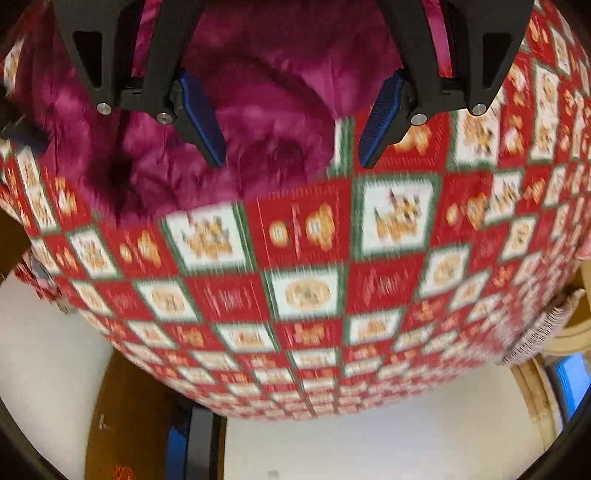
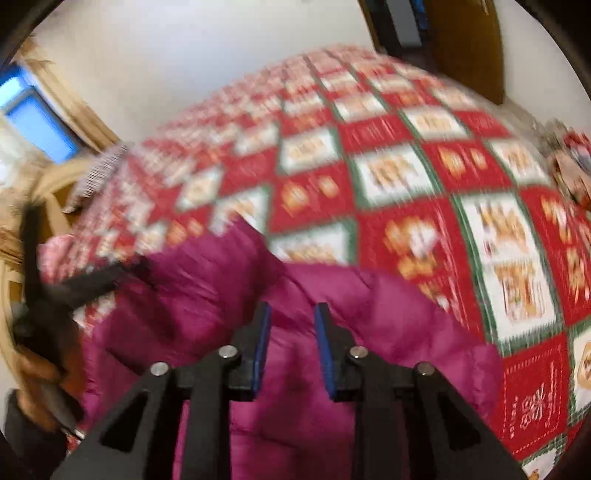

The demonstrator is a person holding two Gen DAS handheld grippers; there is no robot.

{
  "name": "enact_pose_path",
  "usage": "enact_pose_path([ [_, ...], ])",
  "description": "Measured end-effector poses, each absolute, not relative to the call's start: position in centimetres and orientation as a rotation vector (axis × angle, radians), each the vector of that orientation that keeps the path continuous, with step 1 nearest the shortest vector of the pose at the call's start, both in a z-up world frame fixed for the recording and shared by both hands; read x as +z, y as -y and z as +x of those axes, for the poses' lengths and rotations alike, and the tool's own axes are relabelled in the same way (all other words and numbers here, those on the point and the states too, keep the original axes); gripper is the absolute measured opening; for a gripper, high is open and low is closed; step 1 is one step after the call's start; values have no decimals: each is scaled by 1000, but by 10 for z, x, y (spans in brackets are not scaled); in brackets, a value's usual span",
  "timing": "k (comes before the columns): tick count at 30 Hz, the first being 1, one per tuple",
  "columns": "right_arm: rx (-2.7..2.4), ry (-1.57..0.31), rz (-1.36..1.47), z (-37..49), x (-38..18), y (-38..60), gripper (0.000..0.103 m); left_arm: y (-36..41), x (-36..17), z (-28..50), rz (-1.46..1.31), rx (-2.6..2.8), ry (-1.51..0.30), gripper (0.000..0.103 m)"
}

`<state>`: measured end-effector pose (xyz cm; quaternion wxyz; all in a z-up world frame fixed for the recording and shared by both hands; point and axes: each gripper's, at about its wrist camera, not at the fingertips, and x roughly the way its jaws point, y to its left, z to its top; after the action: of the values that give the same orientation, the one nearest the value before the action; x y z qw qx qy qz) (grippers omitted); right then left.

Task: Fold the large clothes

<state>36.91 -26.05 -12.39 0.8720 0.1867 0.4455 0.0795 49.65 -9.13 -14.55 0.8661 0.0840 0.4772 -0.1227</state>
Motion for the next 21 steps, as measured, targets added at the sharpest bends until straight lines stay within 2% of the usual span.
enact_pose_path([
  [1,192,-897,371,370,-113,251,44,91,-150,491,207,-261,-1009,71],
  [3,238,-862,314,374,-101,229,44,89,-154,474,279,-276,-1001,47],
  [6,276,-837,210,382,-97,193,44,75,-157,454,293,-282,-1007,38],
  [10,242,-890,69,391,-121,170,42,60,-169,439,280,-267,-1022,38],
  [11,212,-920,42,389,-131,172,38,56,-174,437,276,-259,-1023,38],
  [12,189,-954,25,385,-142,178,27,52,-178,435,267,-254,-1022,38],
  [14,151,-1006,19,377,-164,199,24,46,-183,435,241,-248,-1005,38],
  [15,133,-1034,62,372,-180,217,18,43,-185,435,216,-240,-994,40],
  [18,177,-989,247,356,-185,248,15,36,-192,439,144,-217,-951,40],
  [21,174,-1006,245,351,-179,247,16,39,-199,434,173,-196,-872,47],
])
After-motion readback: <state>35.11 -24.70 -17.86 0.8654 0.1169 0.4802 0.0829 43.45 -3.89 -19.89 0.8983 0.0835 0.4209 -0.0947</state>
